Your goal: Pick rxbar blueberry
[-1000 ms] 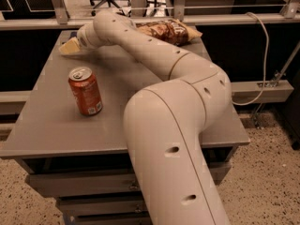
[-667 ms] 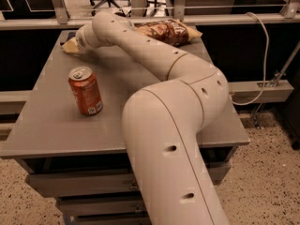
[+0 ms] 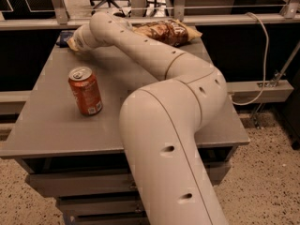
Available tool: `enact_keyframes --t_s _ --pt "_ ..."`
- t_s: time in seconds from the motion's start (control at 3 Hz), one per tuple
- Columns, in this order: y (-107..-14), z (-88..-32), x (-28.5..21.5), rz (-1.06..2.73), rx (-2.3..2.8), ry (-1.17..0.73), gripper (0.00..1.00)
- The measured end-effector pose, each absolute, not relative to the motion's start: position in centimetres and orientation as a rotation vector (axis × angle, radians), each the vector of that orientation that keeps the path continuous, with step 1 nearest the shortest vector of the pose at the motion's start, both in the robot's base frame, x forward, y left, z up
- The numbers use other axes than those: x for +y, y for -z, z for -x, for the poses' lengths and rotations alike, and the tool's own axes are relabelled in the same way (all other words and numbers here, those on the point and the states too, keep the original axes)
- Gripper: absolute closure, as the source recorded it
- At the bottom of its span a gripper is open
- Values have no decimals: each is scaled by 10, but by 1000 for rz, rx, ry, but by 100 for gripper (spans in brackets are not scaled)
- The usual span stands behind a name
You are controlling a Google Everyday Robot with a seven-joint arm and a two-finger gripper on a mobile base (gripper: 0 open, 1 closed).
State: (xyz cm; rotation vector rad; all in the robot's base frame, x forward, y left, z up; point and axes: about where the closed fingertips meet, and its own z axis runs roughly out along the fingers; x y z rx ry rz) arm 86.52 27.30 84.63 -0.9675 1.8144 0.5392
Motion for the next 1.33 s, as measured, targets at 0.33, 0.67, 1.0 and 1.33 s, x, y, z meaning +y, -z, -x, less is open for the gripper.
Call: enact_keyframes --t_s 0.33,0.67,1.0,1.33 --pt "-861 -862 255 937 1814 -497 100" --pt "-894 -852 223 925 1806 -430 100" --pt "-942 -840 175 949 1802 -362 100" --pt "-967 -790 88 1065 1869 -272 100"
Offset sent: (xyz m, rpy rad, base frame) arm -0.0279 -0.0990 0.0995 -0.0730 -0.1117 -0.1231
